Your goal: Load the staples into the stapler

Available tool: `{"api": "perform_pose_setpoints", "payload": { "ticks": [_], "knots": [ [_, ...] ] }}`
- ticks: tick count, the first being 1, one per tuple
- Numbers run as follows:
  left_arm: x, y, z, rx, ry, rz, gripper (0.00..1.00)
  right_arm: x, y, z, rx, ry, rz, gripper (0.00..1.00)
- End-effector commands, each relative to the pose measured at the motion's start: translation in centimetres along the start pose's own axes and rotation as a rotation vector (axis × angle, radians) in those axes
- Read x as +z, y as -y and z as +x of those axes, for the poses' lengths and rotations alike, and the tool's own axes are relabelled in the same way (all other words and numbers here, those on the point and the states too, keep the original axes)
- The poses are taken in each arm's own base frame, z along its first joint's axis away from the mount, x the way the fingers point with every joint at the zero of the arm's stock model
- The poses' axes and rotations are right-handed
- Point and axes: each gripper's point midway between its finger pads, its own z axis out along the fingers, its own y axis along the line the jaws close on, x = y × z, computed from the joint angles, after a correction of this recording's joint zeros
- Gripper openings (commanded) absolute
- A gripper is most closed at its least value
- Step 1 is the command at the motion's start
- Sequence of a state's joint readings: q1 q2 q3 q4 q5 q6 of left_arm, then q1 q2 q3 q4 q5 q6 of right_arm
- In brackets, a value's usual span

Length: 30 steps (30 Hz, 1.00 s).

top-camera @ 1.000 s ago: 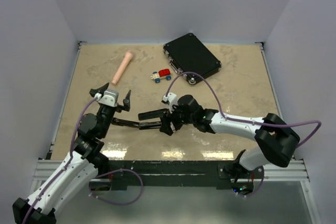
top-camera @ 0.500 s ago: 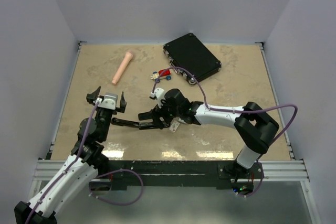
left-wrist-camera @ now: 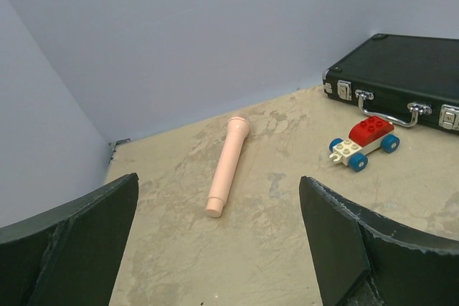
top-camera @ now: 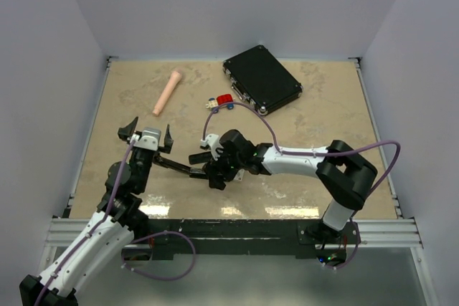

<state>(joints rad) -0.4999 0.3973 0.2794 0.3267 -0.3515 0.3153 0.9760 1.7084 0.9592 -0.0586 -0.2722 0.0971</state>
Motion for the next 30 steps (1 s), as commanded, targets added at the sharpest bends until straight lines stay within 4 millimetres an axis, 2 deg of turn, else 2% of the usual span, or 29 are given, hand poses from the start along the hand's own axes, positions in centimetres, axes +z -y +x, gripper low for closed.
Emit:
{"api": "perform_pose_setpoints", "payload": {
  "ticks": [1,8,11,13,15,16,19,23,26,30],
  "knots": [
    [0.2,0.0,-0.5,0.013,0.027,0.002,0.98,-0.9,-2.3,-1.3,0.007,0.010,-0.086,0.80],
    [0.2,0.2,-0.3,0.014,0.022,0.010,0.98,-1.7,-3.5,-1.3,0.019,-0.021,-0.134,0.79],
    [0.3,0.3,-0.2,0.015,0.019,0.011,0.98,-2.9,-3.4,-1.9,0.032,0.005,-0.108,0.78],
    [0.3,0.3,-0.1,0.016,0.016,0.011,0.98,-4.2,-2.3,-3.5,0.065,0.076,-0.008,0.79],
    [0.3,0.3,0.0,0.017,0.013,0.012,0.98,-5.0,-0.8,-3.9,0.124,0.112,0.086,0.79],
    [0.3,0.4,0.0,0.019,0.013,0.014,0.98,-5.9,0.6,-4.5,0.146,0.153,0.169,0.79],
    [0.3,0.4,0.0,0.018,0.013,0.015,0.98,-7.4,3.2,-3.8,0.221,0.187,0.296,0.79],
    [0.4,0.6,0.1,0.017,0.013,0.022,0.98,-8.2,6.5,-0.8,0.315,0.152,0.386,0.79],
    [0.4,0.7,0.1,0.015,0.013,0.027,0.98,-8.6,8.0,0.8,0.364,0.140,0.443,0.79],
    [0.4,0.8,0.2,0.015,0.010,0.030,0.98,-8.9,9.0,2.2,0.452,0.147,0.504,0.71]
  ]
}}
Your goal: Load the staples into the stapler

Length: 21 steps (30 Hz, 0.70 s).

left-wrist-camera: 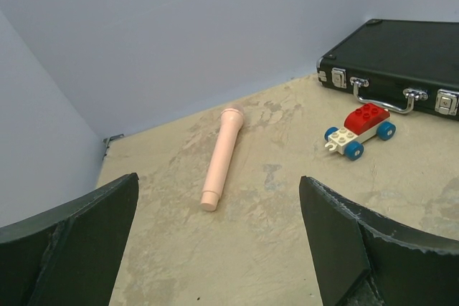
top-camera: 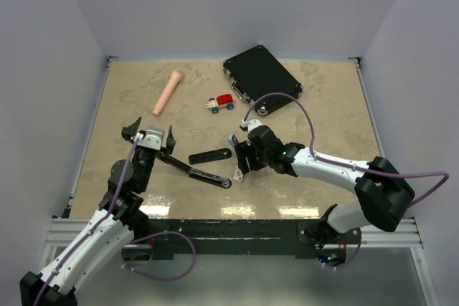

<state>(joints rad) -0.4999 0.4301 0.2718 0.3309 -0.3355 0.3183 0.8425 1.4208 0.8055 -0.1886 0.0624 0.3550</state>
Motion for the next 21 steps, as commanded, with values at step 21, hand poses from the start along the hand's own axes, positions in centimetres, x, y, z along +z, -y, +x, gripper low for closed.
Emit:
{"api": "perform_pose_setpoints", "payload": {
  "ticks": [21],
  "knots": [
    [0.2,0.3,-0.8,0.000,0.043,0.017,0.98,1.0,2.7,2.6,0.152,-0.007,0.139,0.49]
  ]
}}
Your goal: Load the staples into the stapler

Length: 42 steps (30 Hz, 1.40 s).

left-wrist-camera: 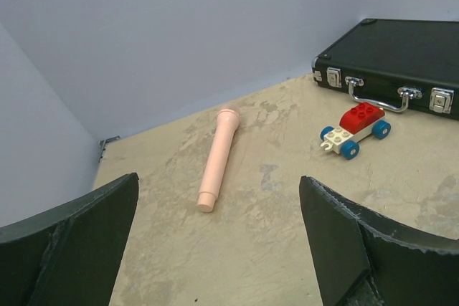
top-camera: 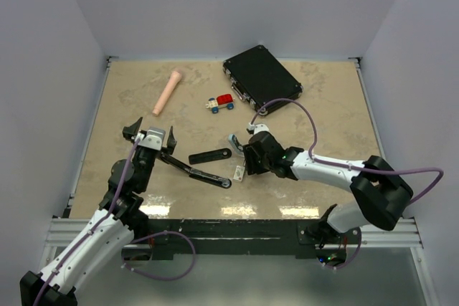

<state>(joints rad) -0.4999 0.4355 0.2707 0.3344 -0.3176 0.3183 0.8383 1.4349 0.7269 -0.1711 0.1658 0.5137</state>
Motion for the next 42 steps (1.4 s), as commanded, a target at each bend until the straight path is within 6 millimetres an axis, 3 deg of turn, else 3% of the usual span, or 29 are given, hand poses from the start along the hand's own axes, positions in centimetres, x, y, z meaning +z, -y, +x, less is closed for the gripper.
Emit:
{"api": "perform_pose_setpoints", "payload": {
  "ticks": [1,10,15,26,32,38,39,42],
  "knots": [
    [0.1,0.0,-0.8,-0.001,0.040,0.000,0.98,0.2,0.2,0.0,-0.007,0.009,0.007,0.48],
    [0.1,0.0,-0.7,0.001,0.036,0.003,0.98,1.2,-0.2,1.1,-0.040,-0.042,-0.014,0.41],
    [0.2,0.1,-0.7,0.002,0.038,0.007,0.98,0.7,0.1,1.1,-0.052,-0.054,-0.005,0.23],
    [0.2,0.1,-0.7,0.004,0.036,0.007,0.98,-0.8,-0.1,3.2,-0.028,-0.143,-0.032,0.06],
    [0.2,0.2,-0.6,0.004,0.033,0.010,0.98,-2.5,-1.3,3.0,0.031,-0.165,-0.081,0.06],
    [0.2,0.3,-0.6,0.005,0.033,0.014,0.98,-3.9,-2.1,1.5,0.058,-0.128,-0.103,0.10],
    [0.2,0.3,-0.6,0.004,0.035,0.013,0.98,-4.0,-2.1,1.2,0.059,-0.121,-0.102,0.12],
    [0.2,0.3,-0.7,0.000,0.037,0.014,0.98,-4.0,-0.8,0.8,0.039,-0.115,-0.038,0.32]
  ]
}}
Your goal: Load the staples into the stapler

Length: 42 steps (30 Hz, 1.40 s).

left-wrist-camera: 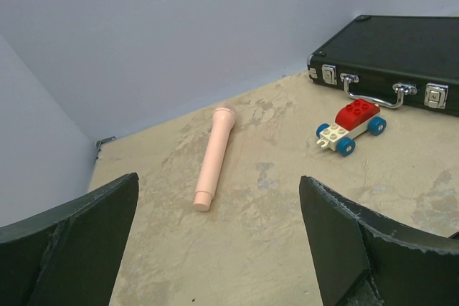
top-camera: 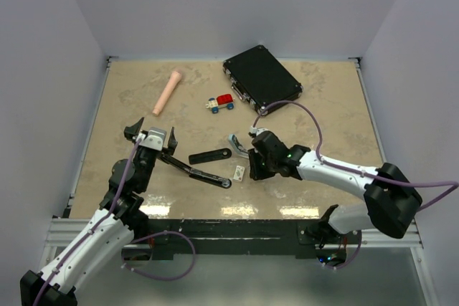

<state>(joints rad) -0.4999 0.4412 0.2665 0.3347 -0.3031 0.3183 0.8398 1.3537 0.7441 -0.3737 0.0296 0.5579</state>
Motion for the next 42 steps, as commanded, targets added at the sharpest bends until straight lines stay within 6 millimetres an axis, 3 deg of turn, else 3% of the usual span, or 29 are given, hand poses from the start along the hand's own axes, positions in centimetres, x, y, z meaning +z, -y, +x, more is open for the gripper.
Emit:
{"api": "perform_pose_setpoints", "payload": {
  "ticks": [1,5,9,18,27,31,34,39,42],
  "knots": [
    [0.1,-0.1,-1.0,-0.002,0.043,-0.004,0.98,-1.2,0.2,-2.1,0.004,0.050,0.041,0.36],
    [0.1,-0.2,-1.1,-0.004,0.047,-0.004,0.98,-1.0,2.1,-2.8,0.004,0.058,0.072,0.63],
    [0.0,-0.1,-1.1,-0.006,0.049,-0.001,0.98,-0.2,2.1,-2.8,-0.027,0.034,0.050,0.73],
    [-0.1,-0.2,-1.5,-0.010,0.061,-0.003,0.98,2.2,0.7,-1.3,-0.119,-0.050,-0.057,0.74],
    [0.0,0.0,-1.3,-0.005,0.055,0.006,0.98,1.3,-4.6,0.8,-0.242,-0.132,-0.228,0.72],
    [0.0,0.0,-1.2,-0.006,0.052,0.006,0.98,0.8,-4.3,1.6,-0.258,-0.186,-0.196,0.72],
    [0.1,0.1,-1.1,-0.005,0.048,0.009,0.98,0.2,-2.5,0.3,-0.262,-0.155,-0.071,0.70],
    [0.1,0.2,-1.0,-0.005,0.047,0.013,0.98,-0.9,-1.6,-3.5,-0.258,-0.046,0.056,0.63],
    [0.1,0.2,-1.1,-0.004,0.049,0.014,0.98,-0.4,-1.2,-4.6,-0.261,-0.021,0.109,0.50]
  ]
}}
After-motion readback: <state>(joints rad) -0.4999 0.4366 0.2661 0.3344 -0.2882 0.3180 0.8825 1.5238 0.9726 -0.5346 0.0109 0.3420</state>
